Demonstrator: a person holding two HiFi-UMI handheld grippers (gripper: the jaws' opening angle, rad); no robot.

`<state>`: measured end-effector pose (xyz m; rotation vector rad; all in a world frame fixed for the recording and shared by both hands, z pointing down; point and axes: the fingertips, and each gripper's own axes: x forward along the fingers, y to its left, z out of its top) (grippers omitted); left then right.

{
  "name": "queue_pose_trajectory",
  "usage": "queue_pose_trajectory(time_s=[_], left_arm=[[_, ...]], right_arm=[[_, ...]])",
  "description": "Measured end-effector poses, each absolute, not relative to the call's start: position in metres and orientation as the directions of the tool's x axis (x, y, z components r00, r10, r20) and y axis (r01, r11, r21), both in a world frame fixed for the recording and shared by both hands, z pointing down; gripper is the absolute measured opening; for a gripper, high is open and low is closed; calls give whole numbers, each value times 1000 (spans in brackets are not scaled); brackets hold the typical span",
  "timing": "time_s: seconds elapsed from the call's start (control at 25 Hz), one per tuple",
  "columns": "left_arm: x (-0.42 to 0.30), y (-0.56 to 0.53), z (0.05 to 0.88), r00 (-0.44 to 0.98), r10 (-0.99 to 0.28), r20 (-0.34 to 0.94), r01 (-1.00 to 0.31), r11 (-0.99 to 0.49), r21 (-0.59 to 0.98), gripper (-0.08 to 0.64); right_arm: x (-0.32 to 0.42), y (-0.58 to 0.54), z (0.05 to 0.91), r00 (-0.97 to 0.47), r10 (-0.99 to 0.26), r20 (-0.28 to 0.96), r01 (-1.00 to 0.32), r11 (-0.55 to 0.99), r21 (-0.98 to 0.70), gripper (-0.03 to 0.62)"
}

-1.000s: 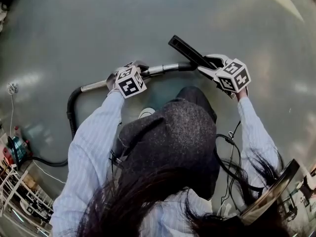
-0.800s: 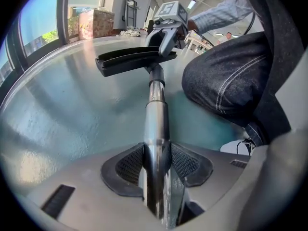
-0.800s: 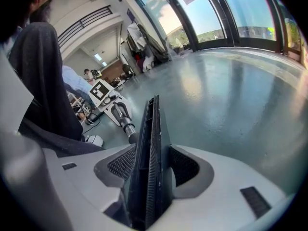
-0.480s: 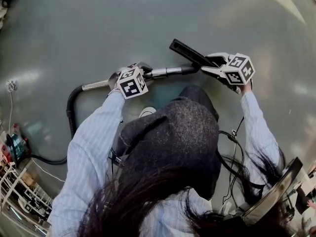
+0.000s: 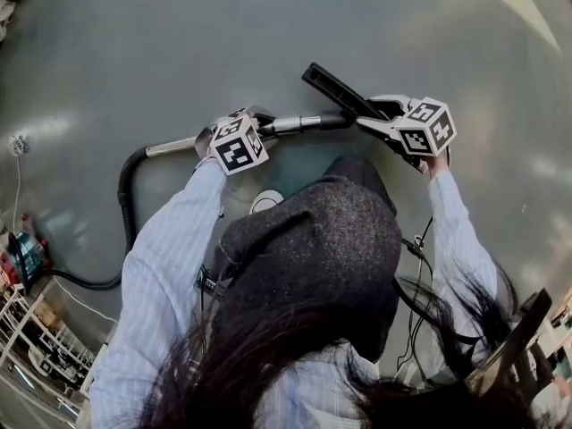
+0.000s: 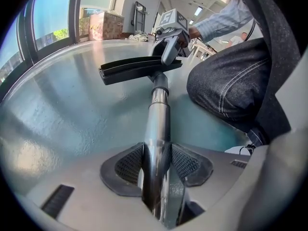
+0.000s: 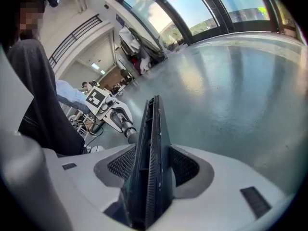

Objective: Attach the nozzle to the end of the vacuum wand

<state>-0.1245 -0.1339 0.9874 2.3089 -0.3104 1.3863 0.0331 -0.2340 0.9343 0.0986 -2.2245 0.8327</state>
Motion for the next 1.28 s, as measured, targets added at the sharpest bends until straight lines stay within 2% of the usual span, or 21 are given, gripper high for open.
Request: queue_pose_trajectory(time_s=[0.24, 0.4, 0.52, 0.64, 0.88, 1.12, 1.28], left_arm=[[-120, -133, 996, 474, 7, 881, -449, -858, 248, 184], [-114, -135, 1012, 456, 20, 890, -456, -853, 253, 191], [-110, -138, 1022, 450, 33, 892, -454, -852, 260, 192], [-119, -140, 1020, 431, 5, 902, -509, -824, 248, 193], [-159, -145, 964, 476, -123, 871, -651, -716, 254, 192], [-187, -154, 921, 530, -308, 790, -769, -569, 293, 192], [-194, -160, 900, 558, -405, 724, -796, -508, 330, 190]], right_arm=[[34, -233, 944, -655, 201, 728, -379, 746, -547, 230], [36, -229, 958, -614, 218, 758, -372, 768, -522, 233], [42, -233, 971, -612, 198, 765, -413, 745, -523, 267], [44, -235, 971, -616, 166, 770, -446, 732, -515, 270], [58, -231, 917, -661, 61, 748, -501, 705, -501, 270], [40, -226, 846, -794, -74, 603, -484, 678, -554, 270], [26, -227, 829, -806, -180, 564, -512, 691, -511, 267]])
